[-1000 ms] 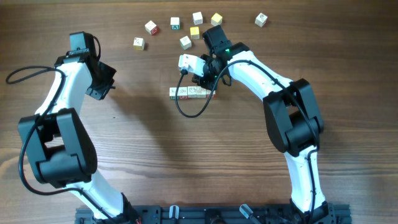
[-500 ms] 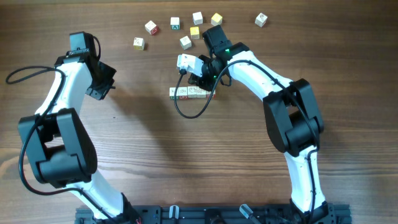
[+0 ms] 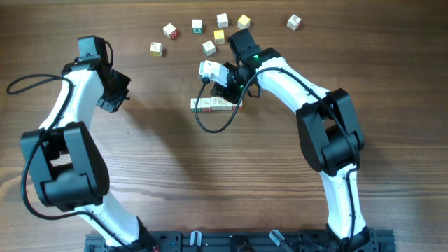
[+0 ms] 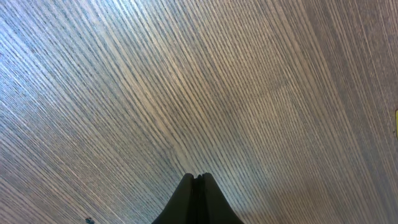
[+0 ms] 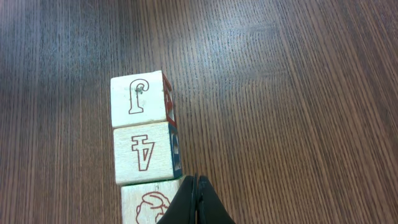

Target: Form a horizontal line

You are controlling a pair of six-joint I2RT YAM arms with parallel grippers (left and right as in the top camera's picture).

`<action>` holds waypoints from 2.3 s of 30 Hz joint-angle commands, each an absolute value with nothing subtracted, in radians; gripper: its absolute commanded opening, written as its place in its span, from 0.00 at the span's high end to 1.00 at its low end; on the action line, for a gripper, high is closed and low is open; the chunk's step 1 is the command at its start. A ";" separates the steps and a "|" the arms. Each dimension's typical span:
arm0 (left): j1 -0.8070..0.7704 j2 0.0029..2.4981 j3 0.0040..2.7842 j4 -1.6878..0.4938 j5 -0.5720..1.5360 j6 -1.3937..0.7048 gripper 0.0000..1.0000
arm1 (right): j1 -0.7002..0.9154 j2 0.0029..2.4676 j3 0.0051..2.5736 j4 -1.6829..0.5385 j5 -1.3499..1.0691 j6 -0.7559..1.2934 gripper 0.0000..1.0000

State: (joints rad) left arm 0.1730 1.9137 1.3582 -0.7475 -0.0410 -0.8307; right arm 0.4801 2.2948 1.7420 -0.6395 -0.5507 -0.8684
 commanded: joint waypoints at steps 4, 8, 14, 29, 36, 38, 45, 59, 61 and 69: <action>0.174 1.902 1.345 -0.743 -0.065 -0.819 0.96 | 0.485 2.313 1.754 -0.640 -0.585 -0.865 0.96; 0.174 1.902 1.345 -0.743 -0.065 -0.819 0.96 | 0.485 2.314 1.754 -0.623 -0.579 -0.865 0.96; 0.174 1.902 1.345 -0.743 -0.065 -0.819 0.96 | 0.485 2.316 1.754 -0.606 -0.540 -0.864 0.96; 0.174 1.902 1.345 -0.743 -0.065 -0.819 0.96 | 0.485 2.318 1.754 -0.584 -0.539 -0.865 0.96; 0.174 1.902 1.345 -0.740 -0.065 -0.819 0.96 | 0.485 2.326 1.753 -0.548 -0.501 -0.864 0.96; 0.174 1.902 1.345 -0.740 -0.065 -0.819 0.96 | 0.485 2.327 1.753 -0.538 -0.501 -0.864 0.96; 0.174 1.902 1.345 -0.740 -0.065 -0.819 0.96 | 0.485 2.328 1.753 -0.567 -0.510 -0.861 0.96; 0.174 1.902 1.345 -0.740 -0.065 -0.819 0.96 | 0.485 2.328 1.753 -0.623 -0.559 -0.828 0.96; 0.174 1.902 1.345 -0.740 -0.065 -0.819 0.96 | 0.485 2.328 1.753 -0.628 -0.559 -0.827 0.96; 0.174 1.902 1.345 -0.740 -0.065 -0.819 0.96 | 0.485 2.328 1.753 -0.635 -0.578 -0.828 0.96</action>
